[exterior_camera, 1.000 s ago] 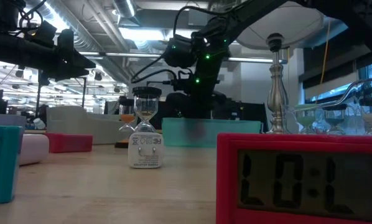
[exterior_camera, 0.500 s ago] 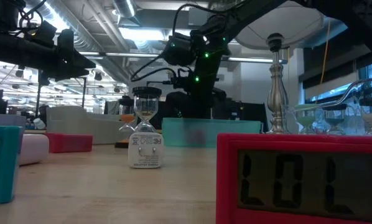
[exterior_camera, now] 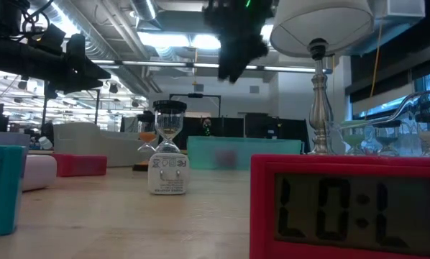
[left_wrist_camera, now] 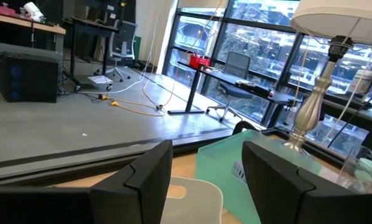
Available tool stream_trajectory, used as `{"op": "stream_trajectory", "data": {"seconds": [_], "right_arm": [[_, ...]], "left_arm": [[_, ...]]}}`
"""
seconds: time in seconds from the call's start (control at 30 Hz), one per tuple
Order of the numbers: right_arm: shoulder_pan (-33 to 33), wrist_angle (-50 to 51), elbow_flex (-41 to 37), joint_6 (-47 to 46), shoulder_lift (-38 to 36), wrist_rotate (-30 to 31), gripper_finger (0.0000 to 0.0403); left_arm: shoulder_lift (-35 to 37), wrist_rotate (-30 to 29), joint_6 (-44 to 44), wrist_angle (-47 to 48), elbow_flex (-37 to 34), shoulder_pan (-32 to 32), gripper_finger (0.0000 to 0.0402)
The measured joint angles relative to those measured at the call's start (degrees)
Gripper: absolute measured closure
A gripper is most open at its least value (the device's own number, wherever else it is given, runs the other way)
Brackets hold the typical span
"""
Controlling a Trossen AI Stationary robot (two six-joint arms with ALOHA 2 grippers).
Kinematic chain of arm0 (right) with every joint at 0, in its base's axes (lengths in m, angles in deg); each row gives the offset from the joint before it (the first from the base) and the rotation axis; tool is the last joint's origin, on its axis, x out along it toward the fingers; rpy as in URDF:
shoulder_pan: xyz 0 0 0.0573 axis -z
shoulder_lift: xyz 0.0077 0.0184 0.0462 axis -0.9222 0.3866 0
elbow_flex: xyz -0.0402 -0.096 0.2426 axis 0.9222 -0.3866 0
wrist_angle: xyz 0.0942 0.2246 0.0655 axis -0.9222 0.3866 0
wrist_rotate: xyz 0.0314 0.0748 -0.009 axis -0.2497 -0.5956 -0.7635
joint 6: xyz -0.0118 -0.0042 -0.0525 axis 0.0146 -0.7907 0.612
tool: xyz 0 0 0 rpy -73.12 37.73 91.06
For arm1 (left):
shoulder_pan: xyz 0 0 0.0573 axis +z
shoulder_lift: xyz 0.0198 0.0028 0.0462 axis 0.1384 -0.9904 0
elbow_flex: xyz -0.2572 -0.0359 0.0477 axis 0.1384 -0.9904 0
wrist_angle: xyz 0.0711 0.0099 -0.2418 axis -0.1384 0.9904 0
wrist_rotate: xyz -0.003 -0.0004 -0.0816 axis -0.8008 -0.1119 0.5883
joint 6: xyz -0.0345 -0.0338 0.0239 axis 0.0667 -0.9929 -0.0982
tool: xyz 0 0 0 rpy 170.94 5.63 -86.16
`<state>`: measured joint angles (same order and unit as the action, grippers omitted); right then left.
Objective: Pick & Place Office items
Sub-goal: Put the white digital clock into the gray bin
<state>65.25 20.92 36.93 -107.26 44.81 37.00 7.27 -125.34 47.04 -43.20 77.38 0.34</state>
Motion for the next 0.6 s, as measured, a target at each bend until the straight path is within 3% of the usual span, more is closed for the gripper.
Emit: {"op": "stream_trajectory", "data": {"seconds": [0.23, 0.6], "right_arm": [[-16.31, 9.11, 0.00, -17.92, -2.52, -4.94, 0.0135], [-36.11, 9.45, -0.16, -43.91, -0.43, -9.53, 0.0135]], "left_arm": [[0.00, 0.05, 0.00, 0.01, 0.01, -0.01, 0.0212], [-0.02, 0.03, 0.00, 0.19, 0.02, -0.01, 0.0212]]}}
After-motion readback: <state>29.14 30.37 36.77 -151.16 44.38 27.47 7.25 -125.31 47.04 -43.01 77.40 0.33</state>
